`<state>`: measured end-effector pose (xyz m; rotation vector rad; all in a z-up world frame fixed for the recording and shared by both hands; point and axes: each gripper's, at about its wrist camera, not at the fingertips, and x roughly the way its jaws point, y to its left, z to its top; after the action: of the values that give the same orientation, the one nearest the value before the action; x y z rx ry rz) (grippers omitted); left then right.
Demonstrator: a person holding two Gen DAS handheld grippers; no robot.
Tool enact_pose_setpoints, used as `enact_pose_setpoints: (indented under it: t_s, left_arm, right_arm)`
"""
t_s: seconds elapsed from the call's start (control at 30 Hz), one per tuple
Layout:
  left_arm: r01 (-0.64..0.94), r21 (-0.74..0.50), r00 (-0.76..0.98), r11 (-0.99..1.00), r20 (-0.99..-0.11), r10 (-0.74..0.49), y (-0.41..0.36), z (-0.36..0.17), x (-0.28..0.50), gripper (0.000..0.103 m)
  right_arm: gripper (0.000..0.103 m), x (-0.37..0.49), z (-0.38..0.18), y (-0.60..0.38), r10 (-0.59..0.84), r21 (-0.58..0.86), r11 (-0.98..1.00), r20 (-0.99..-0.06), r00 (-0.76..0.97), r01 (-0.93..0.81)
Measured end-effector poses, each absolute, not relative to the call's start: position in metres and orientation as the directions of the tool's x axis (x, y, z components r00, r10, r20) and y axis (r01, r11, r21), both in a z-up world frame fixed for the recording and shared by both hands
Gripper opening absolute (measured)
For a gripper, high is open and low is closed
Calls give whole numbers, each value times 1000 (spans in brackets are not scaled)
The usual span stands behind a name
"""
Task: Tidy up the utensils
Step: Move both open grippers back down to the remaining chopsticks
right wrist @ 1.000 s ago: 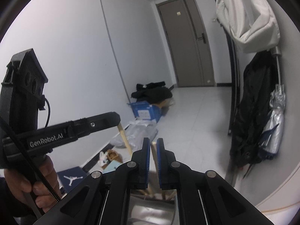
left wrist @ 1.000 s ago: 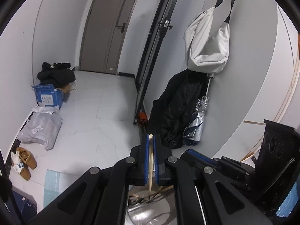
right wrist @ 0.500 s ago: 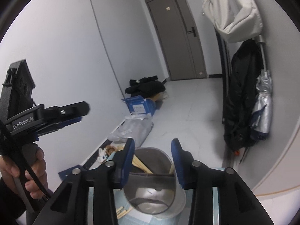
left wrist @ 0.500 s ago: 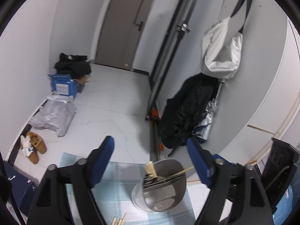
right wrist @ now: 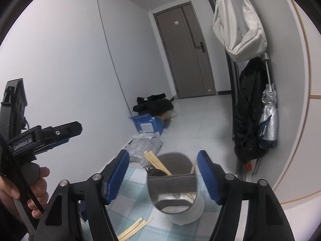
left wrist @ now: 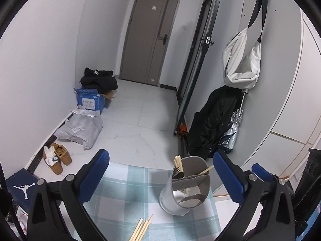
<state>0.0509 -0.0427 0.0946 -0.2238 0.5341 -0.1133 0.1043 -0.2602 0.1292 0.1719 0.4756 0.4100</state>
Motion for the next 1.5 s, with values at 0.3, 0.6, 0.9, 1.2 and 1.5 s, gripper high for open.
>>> enact_pose_setpoints:
  t_s: [0.3,0.6,0.9,1.2,1.5]
  left_arm:
    - [-6,-200,875,980,-476,-92,-30,69,27,102]
    - [-28,-151,874,988,-484,-50,-15,36,14,102]
    - [-45,-114,847,992,-531,-23,4,-4,15,102]
    - [-91,-163,791,982,-611,-28,34,-31,24,102]
    - [-158,-245,716,957,-695,-60,59,-47,32,102]
  right_arm:
    - [84,71,115,-248,395,226,917,-385,834,-329]
    - [91,54,76,-214,321,92,945,-458,829,-315]
    - [91,60,27,-185,299,84,946,-597,745,-312]
    - [91,82,-31,-153,312,145,939,-741,594,-312]
    - [81,103,-75,-121,276,133,939,-841,465,-317]
